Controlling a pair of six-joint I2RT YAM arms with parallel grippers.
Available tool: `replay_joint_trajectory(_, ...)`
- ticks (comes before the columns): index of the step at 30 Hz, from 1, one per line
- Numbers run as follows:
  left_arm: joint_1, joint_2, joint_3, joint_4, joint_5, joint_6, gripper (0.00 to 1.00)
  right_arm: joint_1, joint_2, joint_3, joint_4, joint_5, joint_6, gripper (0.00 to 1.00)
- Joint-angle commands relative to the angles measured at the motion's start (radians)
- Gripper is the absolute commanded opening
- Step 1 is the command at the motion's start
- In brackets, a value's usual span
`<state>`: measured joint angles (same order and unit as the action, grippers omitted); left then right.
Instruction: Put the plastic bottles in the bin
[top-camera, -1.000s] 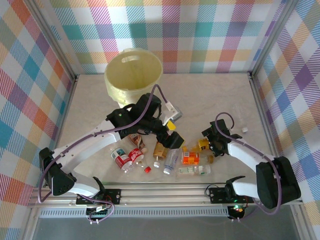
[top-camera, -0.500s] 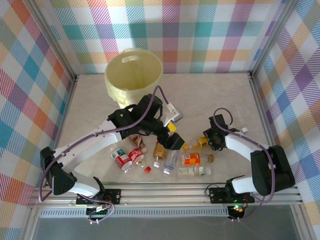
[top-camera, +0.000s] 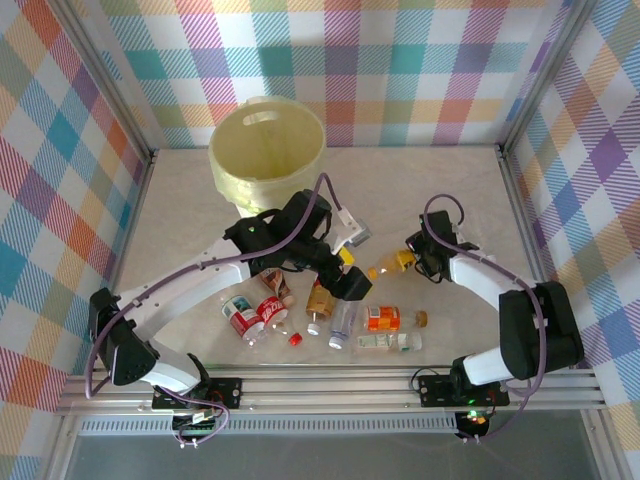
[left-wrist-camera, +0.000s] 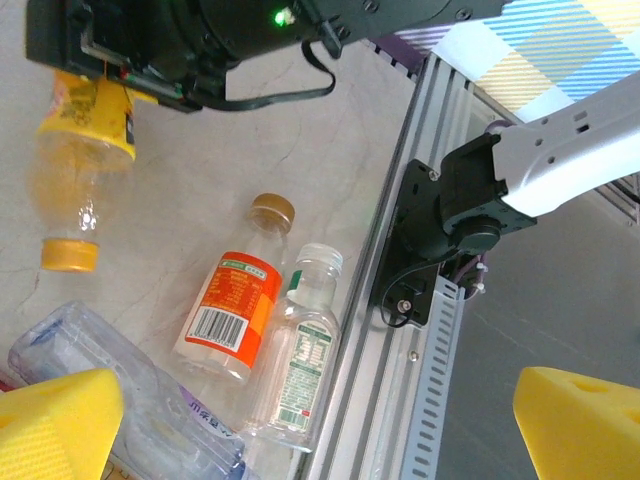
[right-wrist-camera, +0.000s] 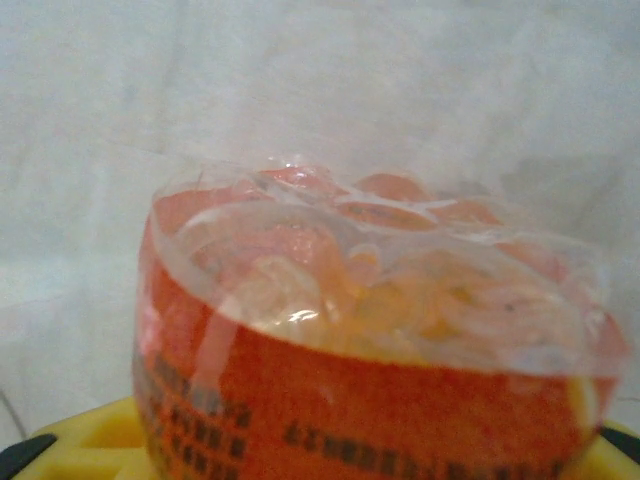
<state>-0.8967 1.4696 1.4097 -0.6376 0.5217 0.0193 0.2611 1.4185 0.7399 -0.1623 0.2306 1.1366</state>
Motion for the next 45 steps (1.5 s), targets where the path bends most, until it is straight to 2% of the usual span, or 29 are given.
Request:
replay_joint_trajectory(1,-0.016,0.015,0.0,-0.016,-0.03,0.003,1.0,-0.007,-0.056,0.047,-0.036,0.032,-0.089,0.47)
replay_joint_trajectory(7,-0.017,0.039,0.007,-0.027,-0.097,-0.017,1.0,-0.006,-0.143,0.085,-0.063,-0.007,-0.173,0.47)
replay_joint_trajectory(22,-0.01,0.105,-0.005,0.034,-0.069,-0.101,1.0,0.105,-0.327,0.137,-0.146,-0.126,-0.274,0.47)
replay_joint_trajectory(32,0.005,0.116,-0.02,0.078,-0.013,-0.132,1.0,0.17,-0.391,0.176,-0.177,-0.213,-0.288,0.48)
replay_joint_trajectory(41,0.01,0.129,-0.044,0.14,0.031,-0.191,0.96,0.22,-0.391,0.167,-0.124,-0.243,-0.268,0.49)
replay_joint_trajectory(45,0.01,0.128,-0.059,0.177,0.039,-0.216,0.91,0.233,-0.396,0.169,-0.117,-0.252,-0.263,0.49)
